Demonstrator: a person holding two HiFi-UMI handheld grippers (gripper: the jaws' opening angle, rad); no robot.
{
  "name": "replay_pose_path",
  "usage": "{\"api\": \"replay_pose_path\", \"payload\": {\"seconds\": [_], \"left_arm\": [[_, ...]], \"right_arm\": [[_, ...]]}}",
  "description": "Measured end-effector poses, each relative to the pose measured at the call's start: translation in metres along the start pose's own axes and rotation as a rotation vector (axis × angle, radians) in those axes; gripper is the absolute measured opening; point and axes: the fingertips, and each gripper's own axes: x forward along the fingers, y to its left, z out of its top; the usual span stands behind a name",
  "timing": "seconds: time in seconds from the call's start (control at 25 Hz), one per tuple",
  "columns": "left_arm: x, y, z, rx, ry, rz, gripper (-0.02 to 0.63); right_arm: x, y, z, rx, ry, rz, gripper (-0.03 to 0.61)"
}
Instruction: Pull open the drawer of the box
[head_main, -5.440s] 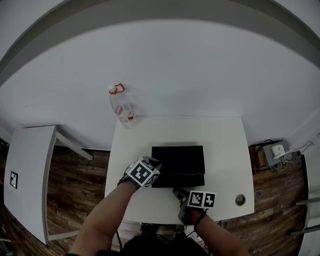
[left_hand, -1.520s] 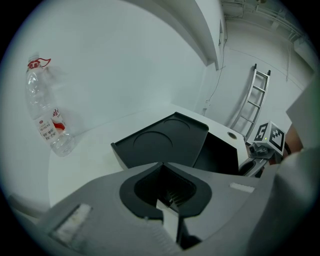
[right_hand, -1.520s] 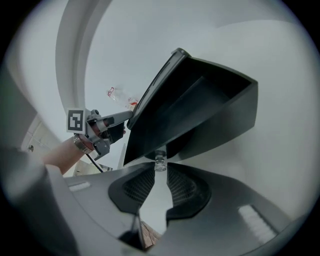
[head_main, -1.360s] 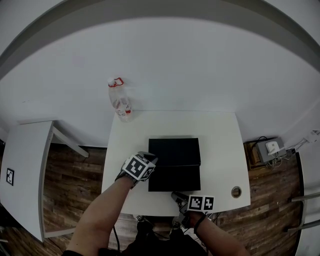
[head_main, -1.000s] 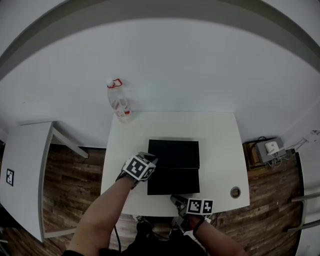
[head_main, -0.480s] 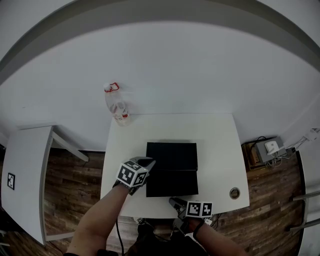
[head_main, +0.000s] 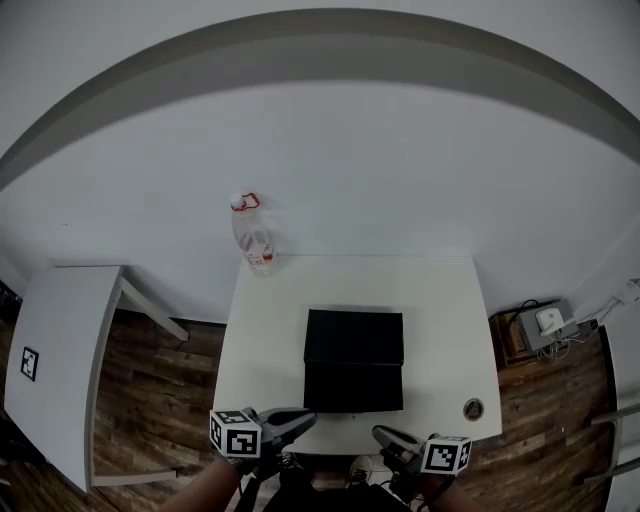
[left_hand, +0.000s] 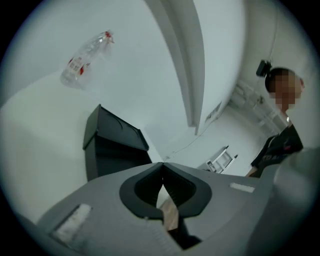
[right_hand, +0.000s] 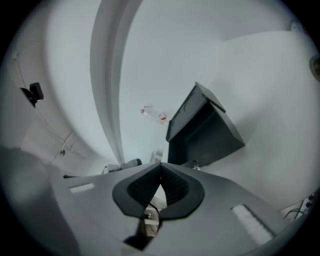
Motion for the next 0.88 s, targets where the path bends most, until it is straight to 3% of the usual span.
{"api": "replay_pose_path", "payload": {"seconds": [0.08, 0.36, 0.52, 0.88], "left_arm": [[-0.004, -0.023, -0.010, -0.084, -0.044, -0.068, 0.005], [0.000, -0.076, -0.021, -0.149, -0.107, -0.183, 0.005], [0.004, -0.086, -0.025, -0.120, -0.075, -0.162, 0.005], [0.003, -0.085, -0.032, -0.036, -0.025, -0.087, 0.005]], "right_arm": [[-0.009, 0.021, 0.011, -0.058, -0.024, 0.037, 0.005], [-0.016, 0.086, 0.024, -0.241, -0.033, 0.121, 0.005], [-0.013, 0.103, 0.013, -0.337, 0.018, 0.143, 0.005], [-0.010, 0.102, 0.002, -0.318, 0.067, 0.161, 0.005]]}}
